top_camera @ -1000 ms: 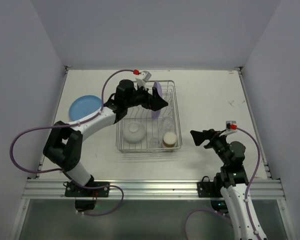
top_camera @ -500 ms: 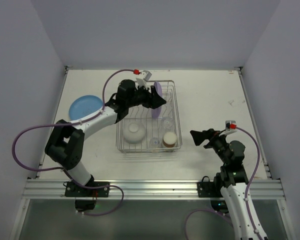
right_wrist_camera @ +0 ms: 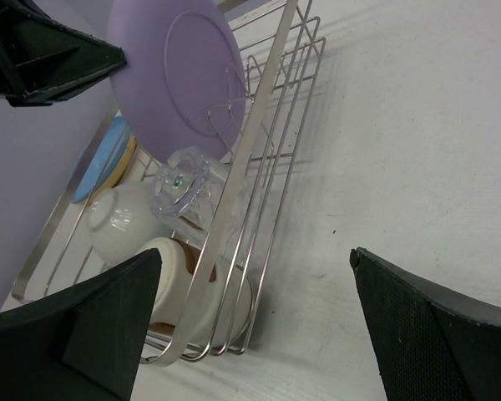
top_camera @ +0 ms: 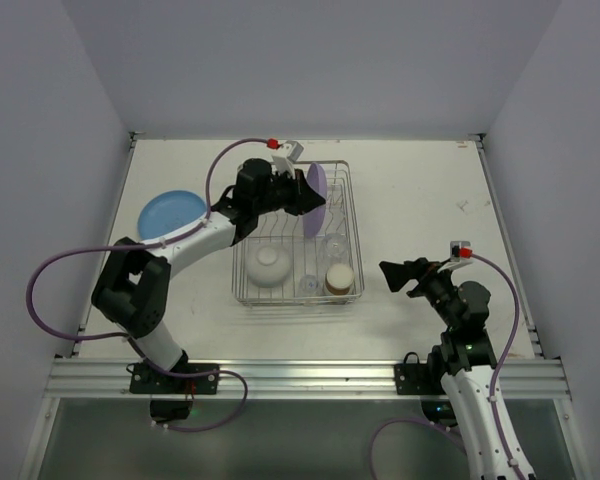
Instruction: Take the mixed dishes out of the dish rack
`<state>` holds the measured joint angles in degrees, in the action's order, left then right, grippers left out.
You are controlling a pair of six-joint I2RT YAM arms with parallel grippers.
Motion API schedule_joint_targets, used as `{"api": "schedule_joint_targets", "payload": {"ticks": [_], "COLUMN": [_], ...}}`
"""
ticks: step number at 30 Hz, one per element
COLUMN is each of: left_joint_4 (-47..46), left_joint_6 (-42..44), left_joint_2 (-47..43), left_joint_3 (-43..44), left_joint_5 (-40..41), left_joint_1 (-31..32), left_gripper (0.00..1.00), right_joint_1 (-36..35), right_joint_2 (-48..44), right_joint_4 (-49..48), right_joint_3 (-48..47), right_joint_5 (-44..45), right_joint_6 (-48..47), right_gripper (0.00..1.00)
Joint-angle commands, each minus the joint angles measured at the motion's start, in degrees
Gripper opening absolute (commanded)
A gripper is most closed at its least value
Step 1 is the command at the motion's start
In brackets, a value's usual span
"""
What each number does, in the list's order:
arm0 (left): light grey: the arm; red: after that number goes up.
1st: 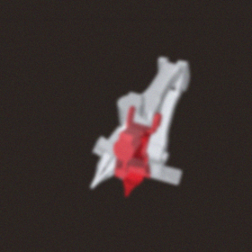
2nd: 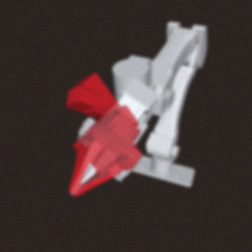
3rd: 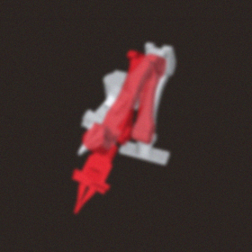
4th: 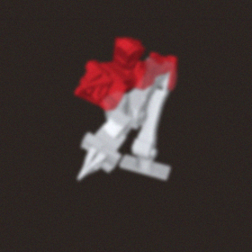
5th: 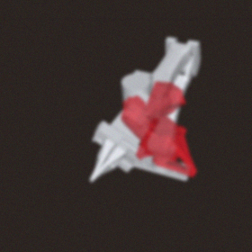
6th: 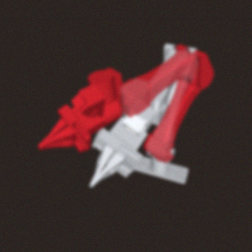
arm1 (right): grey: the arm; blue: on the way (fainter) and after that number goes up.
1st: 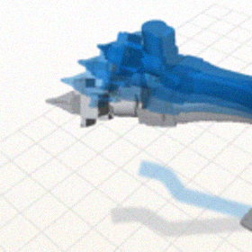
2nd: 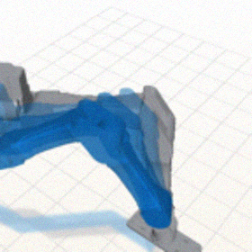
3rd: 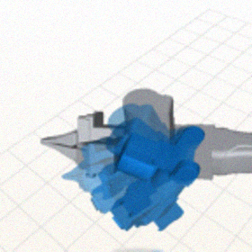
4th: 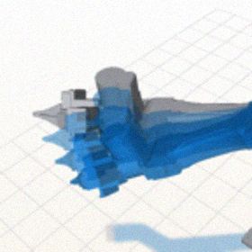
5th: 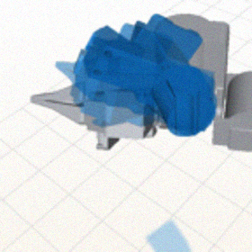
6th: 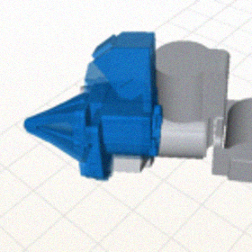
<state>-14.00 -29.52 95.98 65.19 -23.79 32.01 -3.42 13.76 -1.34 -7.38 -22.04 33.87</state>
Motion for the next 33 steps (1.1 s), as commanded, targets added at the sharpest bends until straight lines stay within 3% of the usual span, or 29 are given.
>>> {"api": "schedule_joint_targets", "payload": {"ticks": [1, 10, 27, 33], "left_joint_4": [-0.94, -2.96, -9.64, -3.86], "left_joint_6": [0.69, 0.43, -4.14, -1.34], "left_joint_2": [-0.01, -4.13, -11.52, -13.36], "left_joint_3": [3.1, 0.64, -1.12, 0.46], "left_joint_5": [-0.2, 0.76, -7.15, -4.25], "left_joint_1": [0.42, 0.42, -0.72, -0.81], "left_gripper": [0.03, 0.0, 0.0, 0.0], "right_joint_1": [0.08, 0.08, 0.08, -0.01], "right_joint_2": [0.3, 0.48, 1.18, 1.53], "right_joint_4": [-2.44, -2.61, -3.14, -3.23], "right_joint_3": [-1.06, -1.06, -1.15, -1.24], "right_joint_5": [-0.72, -0.98, -1.78, -1.86], "right_joint_6": [0.06, -0.12, -0.2, -0.29], "right_gripper": [0.99, 0.99, 0.99, 0.99]}}
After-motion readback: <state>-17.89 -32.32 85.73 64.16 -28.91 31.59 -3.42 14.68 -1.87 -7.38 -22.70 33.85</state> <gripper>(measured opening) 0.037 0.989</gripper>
